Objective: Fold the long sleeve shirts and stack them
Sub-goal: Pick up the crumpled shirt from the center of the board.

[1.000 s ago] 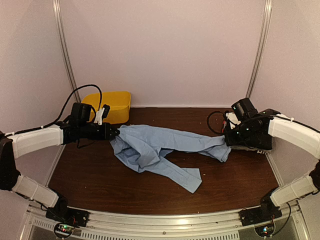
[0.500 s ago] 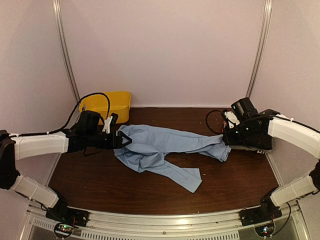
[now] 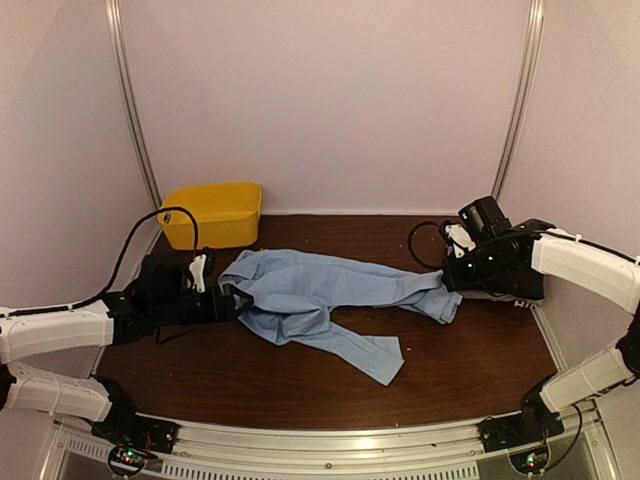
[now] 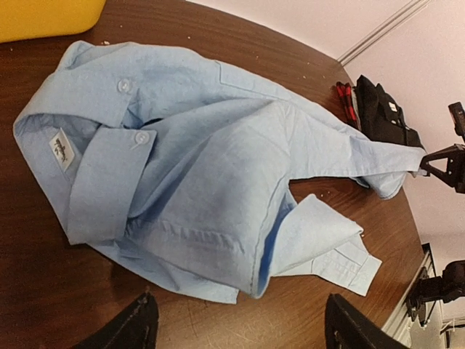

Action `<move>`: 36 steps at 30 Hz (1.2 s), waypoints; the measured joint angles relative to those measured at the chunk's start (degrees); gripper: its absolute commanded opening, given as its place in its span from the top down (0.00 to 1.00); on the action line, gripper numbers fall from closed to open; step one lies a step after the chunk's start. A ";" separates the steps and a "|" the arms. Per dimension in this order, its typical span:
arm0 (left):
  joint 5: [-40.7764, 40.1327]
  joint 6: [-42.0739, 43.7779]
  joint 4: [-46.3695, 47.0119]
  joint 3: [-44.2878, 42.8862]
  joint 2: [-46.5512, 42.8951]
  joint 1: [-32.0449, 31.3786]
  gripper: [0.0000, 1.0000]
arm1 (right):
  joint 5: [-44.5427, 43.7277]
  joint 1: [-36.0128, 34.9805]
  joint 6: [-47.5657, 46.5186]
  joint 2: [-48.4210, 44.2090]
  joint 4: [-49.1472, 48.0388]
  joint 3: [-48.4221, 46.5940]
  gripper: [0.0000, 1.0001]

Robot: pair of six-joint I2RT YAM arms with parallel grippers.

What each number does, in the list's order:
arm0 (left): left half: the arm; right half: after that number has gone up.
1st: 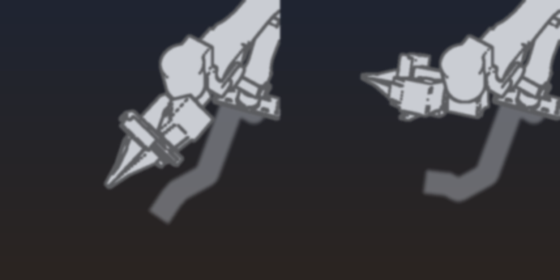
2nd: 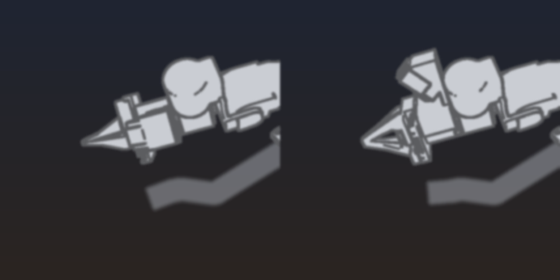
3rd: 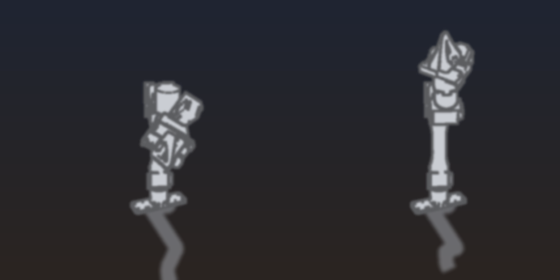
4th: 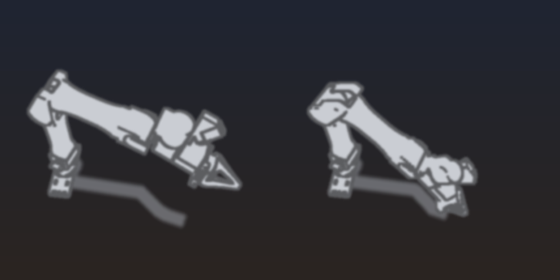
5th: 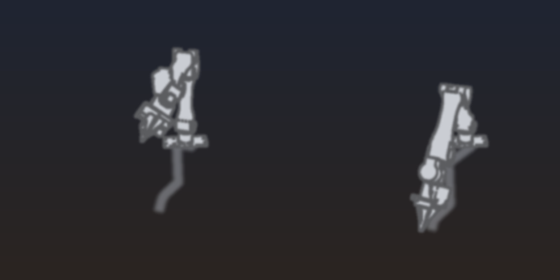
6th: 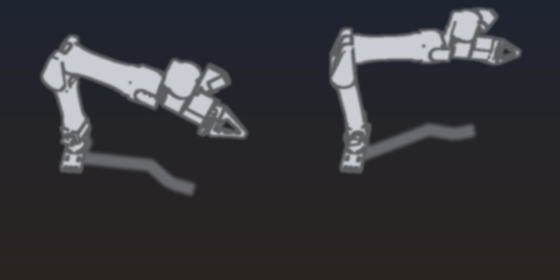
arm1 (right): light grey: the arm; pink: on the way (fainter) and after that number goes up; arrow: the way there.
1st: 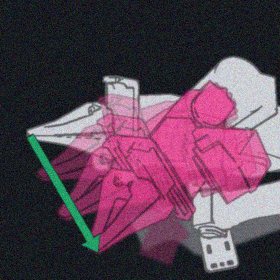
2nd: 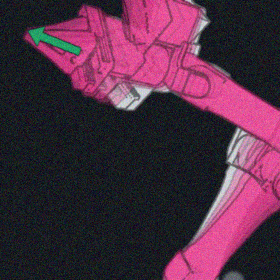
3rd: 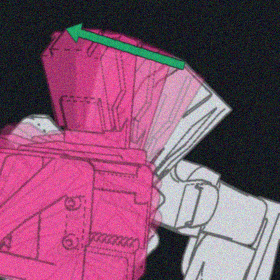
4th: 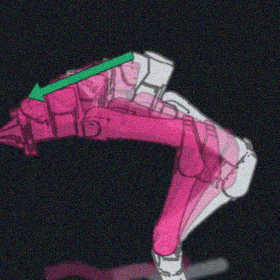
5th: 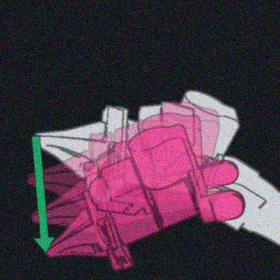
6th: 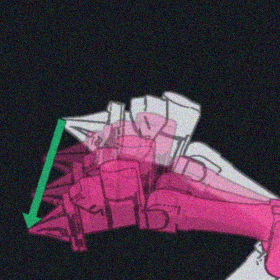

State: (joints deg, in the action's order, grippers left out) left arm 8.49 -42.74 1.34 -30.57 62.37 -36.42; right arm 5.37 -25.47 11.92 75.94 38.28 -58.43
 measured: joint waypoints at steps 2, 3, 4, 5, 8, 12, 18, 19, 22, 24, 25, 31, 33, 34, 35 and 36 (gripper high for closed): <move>-0.79 -1.49 1.20 2.01 -0.48 -0.96 0.19 | 0.00 -0.15 0.00 0.15 -0.26 0.00 1.00; -0.85 -2.05 1.73 2.78 -0.44 -1.38 0.19 | 0.02 -0.20 0.00 0.17 -0.42 0.02 1.00; -0.90 -2.69 2.45 3.69 -0.31 -1.86 0.19 | 0.04 -0.22 0.02 0.20 -0.57 0.07 1.00; -0.90 -3.21 3.17 4.50 -0.09 -2.34 0.20 | 0.07 -0.28 0.02 0.22 -0.70 0.20 1.00; -0.85 -4.22 5.73 5.68 1.36 -3.32 0.21 | 0.15 -0.28 0.00 0.31 -0.83 0.61 1.00; -0.81 -4.33 10.99 5.81 4.87 -3.56 0.27 | 0.20 -0.31 0.00 0.42 -0.85 0.74 1.00; -1.03 -3.74 15.06 2.86 13.09 -3.56 0.36 | 0.17 -0.50 0.00 0.46 -0.83 0.76 1.00; -1.03 -3.72 15.89 2.34 14.14 -3.56 0.36 | 0.17 -0.50 0.00 0.46 -0.83 0.76 1.00; -0.79 -3.58 18.18 1.03 16.20 -3.56 0.35 | 0.17 -0.52 0.00 0.46 -0.81 0.76 1.00; -0.44 -3.23 19.61 0.09 17.14 -3.56 0.35 | 0.17 -0.52 0.00 0.46 -0.81 0.85 1.00; -0.17 -3.02 20.33 -0.44 17.53 -3.56 0.36 | 0.17 -0.52 0.02 0.46 -0.81 0.98 1.00; 0.15 -1.84 22.77 -2.82 19.02 -3.56 0.52 | 0.17 -0.52 0.02 0.46 -0.76 1.75 1.00; 0.09 -1.46 23.23 -2.97 19.08 -3.56 0.63 | 0.17 -0.52 0.02 0.46 -0.81 1.77 1.00; 0.07 -1.27 23.47 -2.99 19.12 -3.54 0.69 | 0.17 -0.52 0.02 0.46 -0.81 1.77 1.00; 0.04 -1.18 23.76 -3.02 19.26 -3.54 0.76 | 0.17 -0.52 0.02 0.46 -0.81 1.77 1.00; 0.07 -0.81 24.00 -3.15 19.47 -3.54 0.85 | 0.17 -0.52 0.00 0.46 -0.79 1.77 1.00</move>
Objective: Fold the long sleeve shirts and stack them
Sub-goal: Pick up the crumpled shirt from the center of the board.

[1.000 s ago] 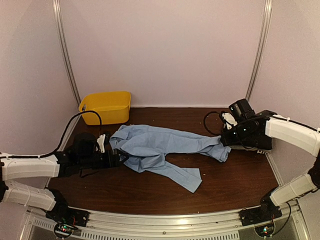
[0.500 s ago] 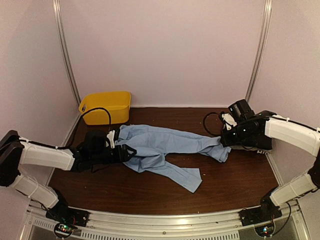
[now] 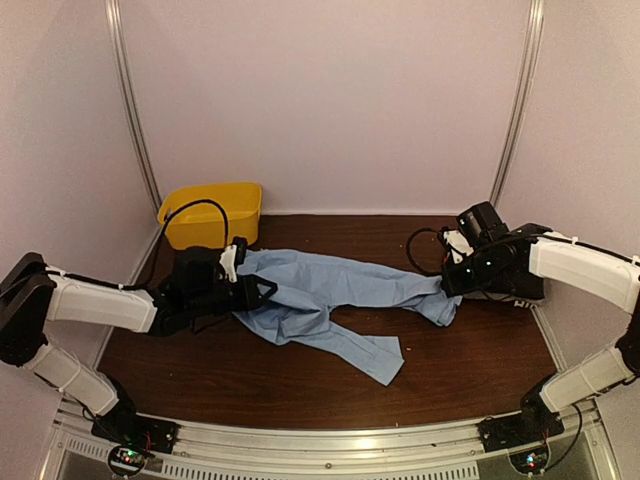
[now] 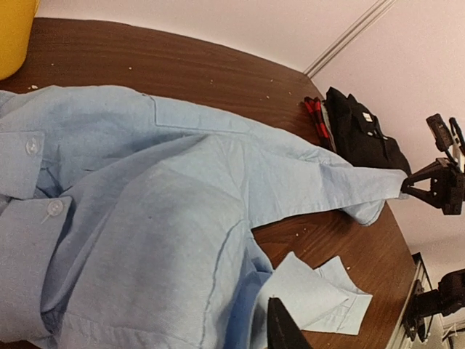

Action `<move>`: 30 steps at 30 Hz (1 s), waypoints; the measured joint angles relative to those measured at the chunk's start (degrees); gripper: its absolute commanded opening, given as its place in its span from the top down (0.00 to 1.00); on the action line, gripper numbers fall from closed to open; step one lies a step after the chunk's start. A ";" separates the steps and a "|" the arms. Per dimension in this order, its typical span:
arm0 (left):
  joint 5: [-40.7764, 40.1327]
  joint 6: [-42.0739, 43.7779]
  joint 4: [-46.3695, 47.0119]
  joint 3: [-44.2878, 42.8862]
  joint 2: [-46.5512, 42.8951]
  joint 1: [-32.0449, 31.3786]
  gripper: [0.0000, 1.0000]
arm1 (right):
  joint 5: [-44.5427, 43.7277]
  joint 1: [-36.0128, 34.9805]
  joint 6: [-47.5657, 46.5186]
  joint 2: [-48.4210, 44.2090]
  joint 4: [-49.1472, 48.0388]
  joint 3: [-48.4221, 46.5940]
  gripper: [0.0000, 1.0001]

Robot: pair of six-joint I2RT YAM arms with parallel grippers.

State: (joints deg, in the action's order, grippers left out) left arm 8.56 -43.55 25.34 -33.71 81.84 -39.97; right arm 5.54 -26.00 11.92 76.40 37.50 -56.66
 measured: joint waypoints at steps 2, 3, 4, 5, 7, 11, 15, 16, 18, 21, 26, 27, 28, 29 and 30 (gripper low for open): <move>0.00 0.70 0.33 -0.52 0.46 0.09 0.99 | -0.07 0.00 0.00 -0.02 0.00 0.00 1.00; 0.17 0.81 0.57 -0.70 0.57 0.28 1.00 | -0.17 0.00 0.00 -0.02 0.00 0.00 1.00; 0.28 0.57 0.74 -0.81 0.59 0.48 1.00 | -0.33 -0.02 0.00 -0.02 0.02 0.00 1.00; 0.52 1.16 0.81 -0.92 0.59 0.81 1.00 | -0.50 -0.02 0.00 -0.11 0.07 0.00 1.00; 1.14 1.42 0.57 -1.44 0.48 1.81 1.00 | -1.03 -0.02 0.00 -0.48 0.35 0.00 1.00; 3.34 3.30 -3.45 -3.85 -2.47 5.70 1.00 | -3.45 -0.02 0.00 -2.10 2.71 -1.01 1.00; 6.21 7.52 -11.67 -11.58 -6.95 10.38 1.00 | -6.08 -0.02 -0.35 -4.04 6.19 -7.06 1.00; 6.91 8.87 -14.10 -14.82 -7.78 11.43 1.00 | -6.60 -0.02 -0.74 -4.52 7.06 -9.77 1.00; 7.72 11.69 -19.10 -21.77 -9.01 13.03 1.00 | -6.91 0.00 -1.62 -5.31 7.96 -16.06 1.00; 8.04 15.78 -26.73 -33.09 -9.94 14.45 1.00 | -6.38 -0.02 -2.99 -6.10 8.17 -25.86 1.00; 8.79 19.71 -36.41 -49.13 -9.60 16.70 1.00 | -4.66 -0.02 -4.63 -5.88 8.87 -38.27 1.00; 9.01 20.22 -37.66 -51.71 -9.42 17.29 1.00 | -4.55 -0.02 -4.81 -5.86 8.98 -40.11 1.00; 9.11 20.76 -38.62 -53.77 -9.31 17.79 1.00 | -4.48 -0.02 -4.96 -5.88 9.01 -41.51 1.00; 9.18 21.24 -39.63 -55.36 -9.22 18.14 1.00 | -4.48 -0.02 -5.09 -5.95 9.01 -42.60 1.00; 9.20 21.53 -40.37 -56.41 -9.18 18.36 1.00 | -4.46 -0.02 -5.16 -6.01 9.01 -43.23 1.00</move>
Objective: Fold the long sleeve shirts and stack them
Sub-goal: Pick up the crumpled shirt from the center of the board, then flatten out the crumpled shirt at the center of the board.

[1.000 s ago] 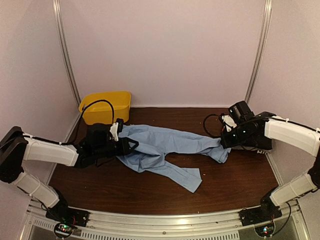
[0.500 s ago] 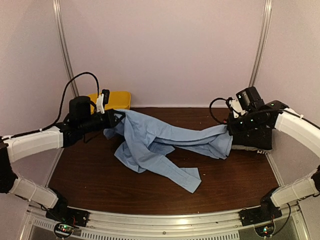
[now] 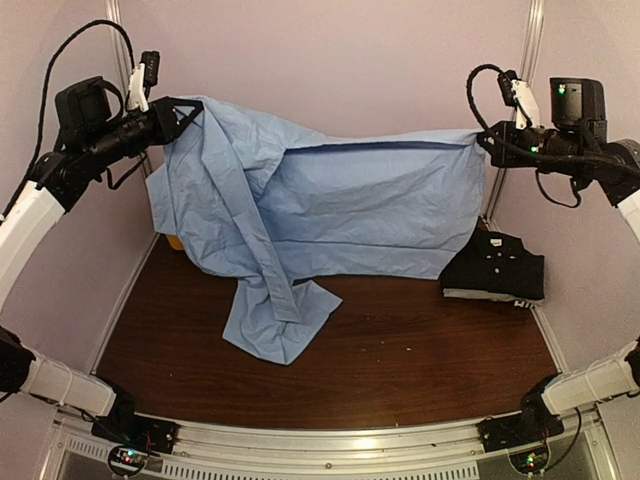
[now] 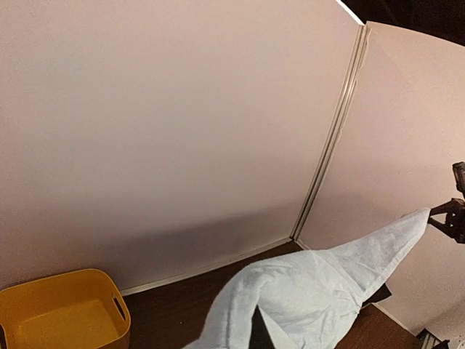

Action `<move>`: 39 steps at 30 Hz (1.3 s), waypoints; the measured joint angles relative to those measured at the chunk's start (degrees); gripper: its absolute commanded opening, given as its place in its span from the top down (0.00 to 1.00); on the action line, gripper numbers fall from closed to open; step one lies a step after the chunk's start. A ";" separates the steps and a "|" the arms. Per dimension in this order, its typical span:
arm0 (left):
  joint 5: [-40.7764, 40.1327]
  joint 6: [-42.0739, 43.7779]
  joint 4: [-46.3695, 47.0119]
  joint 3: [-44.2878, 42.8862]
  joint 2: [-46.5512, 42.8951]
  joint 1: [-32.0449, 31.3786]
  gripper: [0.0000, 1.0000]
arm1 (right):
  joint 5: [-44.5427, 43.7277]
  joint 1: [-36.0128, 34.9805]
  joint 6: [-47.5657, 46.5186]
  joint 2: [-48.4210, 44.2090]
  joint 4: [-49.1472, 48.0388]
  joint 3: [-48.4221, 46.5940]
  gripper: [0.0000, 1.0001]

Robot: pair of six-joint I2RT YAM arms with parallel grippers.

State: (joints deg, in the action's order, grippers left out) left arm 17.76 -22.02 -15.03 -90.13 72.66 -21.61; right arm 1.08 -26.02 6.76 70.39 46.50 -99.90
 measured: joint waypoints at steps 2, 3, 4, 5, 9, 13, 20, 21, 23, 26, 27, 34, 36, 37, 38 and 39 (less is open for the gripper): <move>0.07 0.55 -1.90 -1.66 0.15 0.44 1.00 | 0.00 0.00 0.00 -0.02 0.07 -1.14 1.00; 0.09 0.70 -2.91 -2.25 0.28 0.59 1.00 | 0.00 0.00 0.00 -0.02 -0.02 -1.27 1.00; 0.11 0.74 -3.54 -2.58 0.44 0.68 1.00 | 0.20 0.00 0.00 -0.02 0.00 -1.46 1.00; 0.17 0.74 -4.04 -2.75 0.61 0.81 1.00 | 0.42 0.00 -0.02 -0.04 0.00 -1.53 1.00; 1.90 0.42 -5.53 -2.89 1.38 1.05 1.00 | 2.21 0.00 -0.17 0.04 0.07 -1.53 1.00; 4.48 -0.85 -4.79 -2.86 2.47 1.05 1.00 | 2.93 0.00 -0.09 0.31 -0.09 -1.53 1.00; 5.66 -1.66 -5.55 -8.92 10.62 1.09 1.00 | 1.64 0.00 1.38 5.55 -0.28 -5.38 1.00; 5.64 -1.66 -6.25 -10.97 12.28 1.16 1.00 | 1.27 0.00 1.57 6.75 -0.11 -6.56 1.00; 5.84 -1.68 -7.37 -15.04 15.08 1.33 1.00 | 0.85 0.00 1.84 9.11 0.66 -9.38 1.00; 6.88 -1.75 -8.46 -18.97 16.70 1.49 1.00 | 1.86 0.00 2.47 10.95 1.20 -13.05 1.00; 7.41 -1.88 -8.85 -19.34 16.41 1.53 1.00 | 2.75 0.00 2.64 10.91 1.38 -13.70 1.00; 9.79 -1.97 -13.27 -18.29 6.73 1.53 1.00 | 15.08 -0.04 4.70 4.79 3.30 -13.88 1.00; 10.56 -2.25 -14.03 -17.46 2.27 1.53 1.00 | 19.71 -0.22 5.70 1.73 3.32 -12.83 1.00; 11.02 -2.58 -14.21 -16.59 -0.70 1.53 1.00 | 22.69 -0.33 6.51 -0.50 3.26 -11.85 1.00; 11.54 -3.04 -14.36 -15.52 -3.82 1.53 1.00 | 24.79 -0.37 6.99 -2.23 3.19 -11.21 1.00; 12.09 -3.54 -14.47 -14.34 -7.06 1.53 1.00 | 27.45 -0.39 7.74 -4.52 2.67 -10.08 1.00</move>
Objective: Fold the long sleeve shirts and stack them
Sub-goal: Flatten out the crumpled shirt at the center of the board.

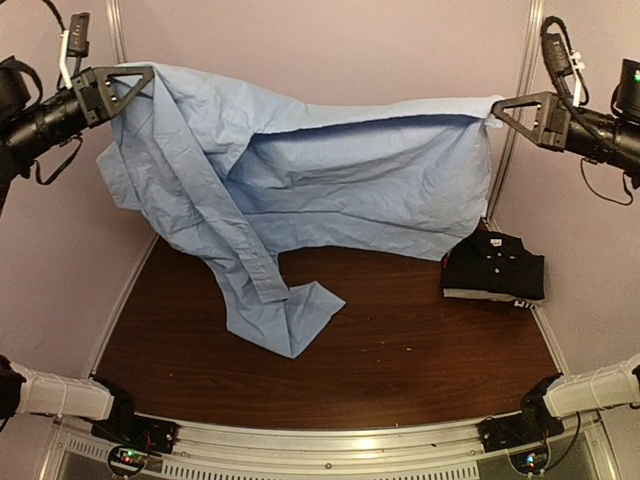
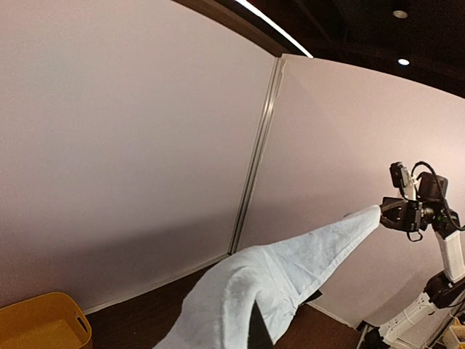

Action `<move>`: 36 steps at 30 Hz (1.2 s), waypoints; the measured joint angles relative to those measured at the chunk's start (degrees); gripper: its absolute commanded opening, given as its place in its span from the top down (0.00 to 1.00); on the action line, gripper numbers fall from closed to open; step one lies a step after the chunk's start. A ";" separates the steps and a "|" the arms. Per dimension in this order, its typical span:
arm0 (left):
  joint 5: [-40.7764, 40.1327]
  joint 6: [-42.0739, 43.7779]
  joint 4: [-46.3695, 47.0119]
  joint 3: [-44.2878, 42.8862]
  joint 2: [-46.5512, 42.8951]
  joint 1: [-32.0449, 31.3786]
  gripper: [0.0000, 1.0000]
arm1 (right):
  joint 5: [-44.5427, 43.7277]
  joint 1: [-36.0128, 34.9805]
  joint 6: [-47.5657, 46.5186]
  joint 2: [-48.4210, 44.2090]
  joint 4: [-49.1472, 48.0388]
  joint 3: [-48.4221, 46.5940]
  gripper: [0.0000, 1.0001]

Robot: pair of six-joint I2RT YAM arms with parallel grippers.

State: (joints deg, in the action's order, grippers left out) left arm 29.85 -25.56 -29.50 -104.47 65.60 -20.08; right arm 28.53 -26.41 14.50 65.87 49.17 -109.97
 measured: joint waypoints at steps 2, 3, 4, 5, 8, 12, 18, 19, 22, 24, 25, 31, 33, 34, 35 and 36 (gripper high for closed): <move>1.16 -1.44 -0.35 2.29 -6.43 0.00 1.00 | 4.70 0.00 1.97 -4.90 -1.05 2.45 1.00; 1.84 -2.12 -0.57 3.02 -8.94 0.00 1.00 | 6.91 0.00 3.04 -7.17 -1.75 3.52 1.00; 2.32 -2.80 -0.70 3.39 -11.15 0.00 1.00 | 9.27 0.00 4.39 -9.49 -2.97 4.83 1.00; 2.75 -3.65 -0.68 3.56 -13.55 0.00 1.00 | 11.17 0.00 5.84 -11.65 -4.13 5.99 1.00; 4.55 -6.08 -0.63 2.99 -18.84 0.00 1.00 | 16.06 -0.15 9.64 -17.31 -7.39 7.87 1.00; 8.04 -8.15 -0.63 1.20 -20.37 0.00 1.00 | 19.28 -0.33 12.15 -20.13 -8.98 8.44 1.00; 6.69 -8.57 -0.63 1.18 -16.13 0.00 1.00 | 15.76 -0.33 12.72 -18.32 -8.11 10.47 1.00; 5.81 -8.39 -0.59 1.29 -14.88 0.00 1.00 | 14.12 -0.31 12.61 -17.64 -7.85 10.86 1.00; 2.82 -7.06 -0.55 2.56 -10.75 0.00 1.00 | 8.13 -0.31 11.78 -15.56 -6.95 12.72 1.00; -0.48 -5.77 0.37 5.75 -6.99 0.00 1.00 | 3.26 -0.31 11.10 -13.88 -6.69 15.17 1.00; -0.92 -5.60 0.39 6.34 -6.38 0.00 1.00 | 0.74 -0.31 10.73 -12.81 -6.60 16.70 1.00; -9.07 -4.33 8.57 25.77 3.26 0.00 1.00 | -11.52 0.02 9.03 -5.55 -9.90 30.69 1.00; -11.39 -4.33 11.08 31.56 7.37 0.02 1.00 | -13.90 0.55 8.55 -1.16 -13.05 36.33 1.00; -12.63 -4.37 12.59 34.49 9.75 0.07 1.00 | -15.02 0.87 8.31 1.36 -14.53 38.93 1.00; -13.79 -4.55 14.08 37.16 12.13 0.07 1.00 | -15.87 1.22 8.04 4.07 -16.04 41.22 1.00; -14.80 -4.70 15.63 39.56 14.58 0.07 1.00 | -16.61 1.49 7.82 6.32 -17.16 42.82 1.00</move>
State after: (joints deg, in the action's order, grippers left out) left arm 15.05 -30.26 -13.87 -64.90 80.18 -20.01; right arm 11.92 -24.93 22.33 72.18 32.01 -67.16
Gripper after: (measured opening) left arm 0.009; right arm 0.008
